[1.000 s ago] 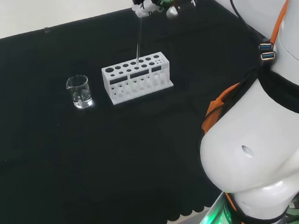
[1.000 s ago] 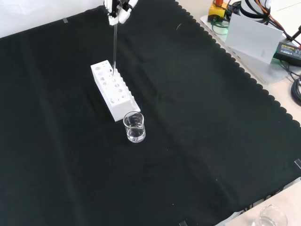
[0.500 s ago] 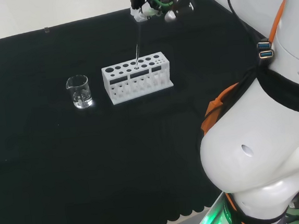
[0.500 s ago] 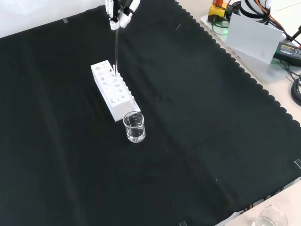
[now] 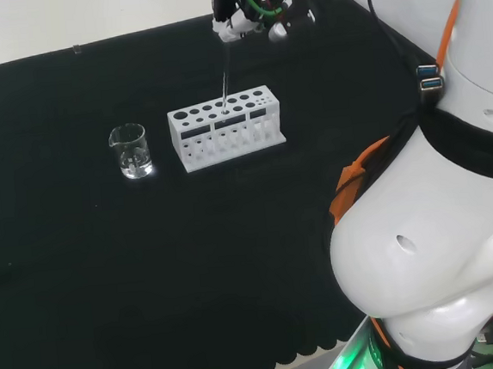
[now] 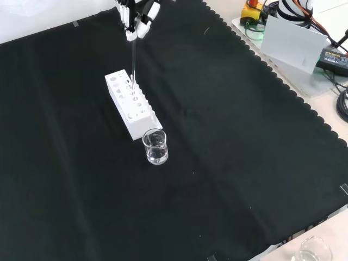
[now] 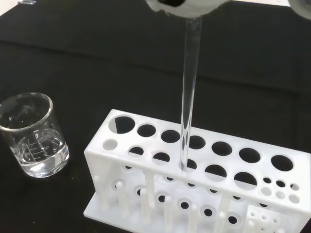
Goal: Put the glass rod back on the white test tube rack.
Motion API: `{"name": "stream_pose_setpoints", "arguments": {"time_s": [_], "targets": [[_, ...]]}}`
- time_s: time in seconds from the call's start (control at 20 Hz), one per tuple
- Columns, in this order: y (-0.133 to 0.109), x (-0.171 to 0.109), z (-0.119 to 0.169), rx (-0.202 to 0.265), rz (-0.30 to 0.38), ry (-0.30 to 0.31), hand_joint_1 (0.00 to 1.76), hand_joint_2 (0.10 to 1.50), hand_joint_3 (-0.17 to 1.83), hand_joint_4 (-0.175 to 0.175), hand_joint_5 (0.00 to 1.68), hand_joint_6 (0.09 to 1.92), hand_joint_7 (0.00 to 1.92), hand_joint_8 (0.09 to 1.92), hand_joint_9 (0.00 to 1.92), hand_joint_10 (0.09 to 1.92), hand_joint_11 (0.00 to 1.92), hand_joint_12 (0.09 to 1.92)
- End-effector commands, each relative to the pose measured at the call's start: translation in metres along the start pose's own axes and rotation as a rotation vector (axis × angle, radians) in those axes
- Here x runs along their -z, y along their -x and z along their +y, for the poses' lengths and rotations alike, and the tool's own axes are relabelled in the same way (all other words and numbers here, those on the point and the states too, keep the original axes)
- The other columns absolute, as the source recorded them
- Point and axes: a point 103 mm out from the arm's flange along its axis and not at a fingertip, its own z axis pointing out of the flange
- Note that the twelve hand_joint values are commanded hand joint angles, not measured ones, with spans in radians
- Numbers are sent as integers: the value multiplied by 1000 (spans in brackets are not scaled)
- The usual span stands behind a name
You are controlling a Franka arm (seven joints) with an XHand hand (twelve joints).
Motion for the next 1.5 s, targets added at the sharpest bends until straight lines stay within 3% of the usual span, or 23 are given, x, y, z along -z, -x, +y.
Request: {"name": "stream_pose_setpoints", "arguments": {"time_s": [0.05, 0.95, 1.5], "targets": [[3, -12, 9, 7, -2, -5, 1320, 1035, -175, -175, 1382, 312, 1425, 318, 1826, 367, 1706, 539], [-8, -35, 28, 68, -2, -59, 1319, 1036, -175, -175, 1382, 311, 1424, 317, 1819, 360, 1704, 539], [-3, -41, 27, 45, 16, -85, 1319, 1036, -175, -175, 1380, 312, 1424, 317, 1813, 353, 1703, 539]]}}
